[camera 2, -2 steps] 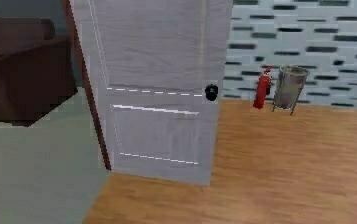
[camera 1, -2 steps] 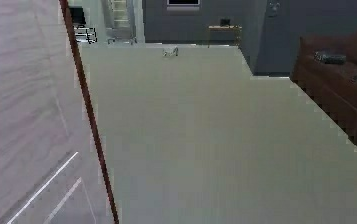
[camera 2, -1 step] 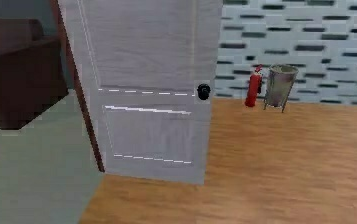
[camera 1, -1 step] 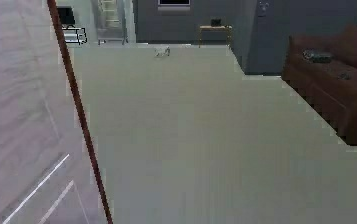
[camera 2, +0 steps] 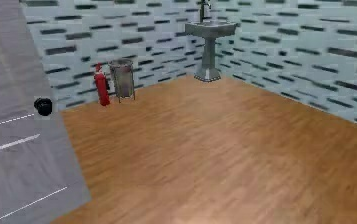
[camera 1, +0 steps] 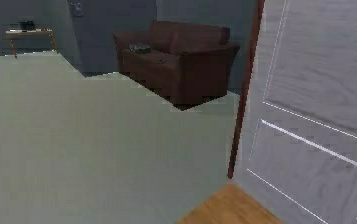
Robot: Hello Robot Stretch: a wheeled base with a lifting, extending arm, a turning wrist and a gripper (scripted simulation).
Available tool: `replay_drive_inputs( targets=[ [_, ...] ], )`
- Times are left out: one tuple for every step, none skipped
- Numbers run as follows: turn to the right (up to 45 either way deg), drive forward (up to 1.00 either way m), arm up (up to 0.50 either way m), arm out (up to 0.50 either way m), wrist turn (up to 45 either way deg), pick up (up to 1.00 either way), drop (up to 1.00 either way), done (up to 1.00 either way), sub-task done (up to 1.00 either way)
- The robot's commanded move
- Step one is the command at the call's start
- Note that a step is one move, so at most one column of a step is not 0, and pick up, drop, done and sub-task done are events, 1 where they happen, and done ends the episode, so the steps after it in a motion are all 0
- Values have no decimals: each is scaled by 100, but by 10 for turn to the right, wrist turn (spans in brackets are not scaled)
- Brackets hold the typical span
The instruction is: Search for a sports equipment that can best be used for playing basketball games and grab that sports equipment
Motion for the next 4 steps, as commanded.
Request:
replay_drive_inputs(
  targets=[
    [450, 0, 0, 0, 0, 0, 0, 0, 0],
    [60, 0, 0, 0, 0, 0, 0, 0, 0],
    [0, 15, 0, 0, 0, 0, 0, 0, 0],
    [-450, 0, 0, 0, 0, 0, 0, 0, 0]
  ],
)
